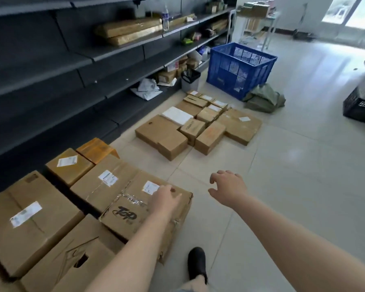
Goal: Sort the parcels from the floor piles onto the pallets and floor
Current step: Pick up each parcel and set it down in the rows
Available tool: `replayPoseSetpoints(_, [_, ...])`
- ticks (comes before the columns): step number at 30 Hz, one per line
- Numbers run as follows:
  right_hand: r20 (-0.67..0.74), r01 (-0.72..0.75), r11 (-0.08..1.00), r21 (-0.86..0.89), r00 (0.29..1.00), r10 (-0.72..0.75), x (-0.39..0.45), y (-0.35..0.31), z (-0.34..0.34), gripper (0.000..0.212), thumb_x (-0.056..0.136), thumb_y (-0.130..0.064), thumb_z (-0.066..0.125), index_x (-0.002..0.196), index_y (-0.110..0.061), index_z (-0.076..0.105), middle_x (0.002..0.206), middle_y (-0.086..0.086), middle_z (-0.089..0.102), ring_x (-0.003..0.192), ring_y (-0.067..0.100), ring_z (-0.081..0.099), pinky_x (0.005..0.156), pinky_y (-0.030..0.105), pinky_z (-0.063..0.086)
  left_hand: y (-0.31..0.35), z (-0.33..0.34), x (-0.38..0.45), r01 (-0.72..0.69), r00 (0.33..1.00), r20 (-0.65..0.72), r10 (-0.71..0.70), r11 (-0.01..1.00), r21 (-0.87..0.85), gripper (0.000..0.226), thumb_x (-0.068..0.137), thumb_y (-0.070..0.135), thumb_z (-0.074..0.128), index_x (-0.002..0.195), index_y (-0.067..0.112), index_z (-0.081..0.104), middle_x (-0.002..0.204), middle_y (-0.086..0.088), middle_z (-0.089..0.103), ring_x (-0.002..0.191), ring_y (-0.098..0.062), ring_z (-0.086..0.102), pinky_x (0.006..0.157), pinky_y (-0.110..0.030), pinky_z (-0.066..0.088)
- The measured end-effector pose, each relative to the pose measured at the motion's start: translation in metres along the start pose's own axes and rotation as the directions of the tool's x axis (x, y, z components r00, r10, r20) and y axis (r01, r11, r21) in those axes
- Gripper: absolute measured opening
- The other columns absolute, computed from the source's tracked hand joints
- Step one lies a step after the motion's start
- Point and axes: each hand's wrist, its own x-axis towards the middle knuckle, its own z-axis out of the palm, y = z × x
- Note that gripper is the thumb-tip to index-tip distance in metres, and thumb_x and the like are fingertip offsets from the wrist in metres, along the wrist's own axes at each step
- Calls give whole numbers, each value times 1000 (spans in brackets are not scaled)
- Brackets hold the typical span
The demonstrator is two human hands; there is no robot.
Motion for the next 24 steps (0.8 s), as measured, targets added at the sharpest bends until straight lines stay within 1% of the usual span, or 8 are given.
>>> replayPoseSetpoints(2, [-5, -41, 999, -18, 999, 41, 36, 35, -14, 33, 94, -39, 47, 124, -25, 52, 126, -4, 54, 122, 19, 44, 99, 33, 31, 35, 15, 39, 12, 999, 42, -11, 1000, -19, 30, 85, 35, 60, 109, 18, 63, 115, -5, 62, 104, -25, 60, 88, -36, 50])
replayPoseSetpoints(5, [-5, -121, 993, -19, 993, 120, 82, 88, -38, 33, 94, -42, 47, 123, -28, 53, 126, -6, 54, 122, 17, 45, 99, 34, 29, 90, 30, 93, 6, 994, 107, -8, 1000, 22, 32, 87, 33, 54, 115, 21, 60, 121, -4, 59, 108, -26, 59, 90, -31, 48])
replayPoseSetpoints(9, [-4, -235, 971, 33, 972, 235, 139, 163, -61, 35, 93, -44, 48, 123, -28, 53, 125, -6, 55, 122, 17, 45, 99, 35, 30, 163, 45, 163, -26, 992, 127, 18, 998, 63, 34, 88, 34, 51, 119, 23, 57, 122, -2, 58, 111, -24, 56, 91, -31, 46])
replayPoseSetpoints(11, [5, -261, 964, 50, 965, 261, 168, 195, -67, 35, 93, -44, 48, 123, -28, 53, 125, -6, 55, 121, 18, 46, 99, 36, 30, 195, 53, 195, -40, 991, 130, 30, 996, 81, 35, 88, 34, 51, 121, 23, 57, 122, -2, 58, 110, -23, 56, 91, -32, 46])
replayPoseSetpoints(14, [17, -249, 968, 35, 968, 249, 220, 239, -72, 35, 93, -43, 48, 124, -27, 53, 125, -5, 55, 121, 19, 45, 100, 36, 29, 242, 64, 243, -49, 991, 128, 34, 993, 112, 35, 89, 35, 51, 121, 23, 55, 123, -2, 57, 109, -23, 55, 91, -34, 47])
replayPoseSetpoints(19, [63, -155, 987, 30, 986, 153, 319, 317, -79, 36, 94, -43, 46, 126, -26, 51, 127, -4, 53, 122, 19, 45, 100, 36, 29, 315, 87, 324, -36, 998, 63, 24, 981, 193, 34, 91, 38, 50, 121, 23, 55, 126, 1, 52, 110, -21, 54, 88, -33, 47])
replayPoseSetpoints(24, [115, -65, 996, 58, 992, 58, 409, 399, -94, 37, 94, -43, 48, 126, -25, 50, 128, -5, 52, 121, 19, 47, 97, 34, 31, 390, 108, 392, 67, 997, 26, -74, 978, 199, 35, 91, 41, 49, 121, 24, 55, 127, 2, 51, 111, -20, 53, 88, -33, 47])
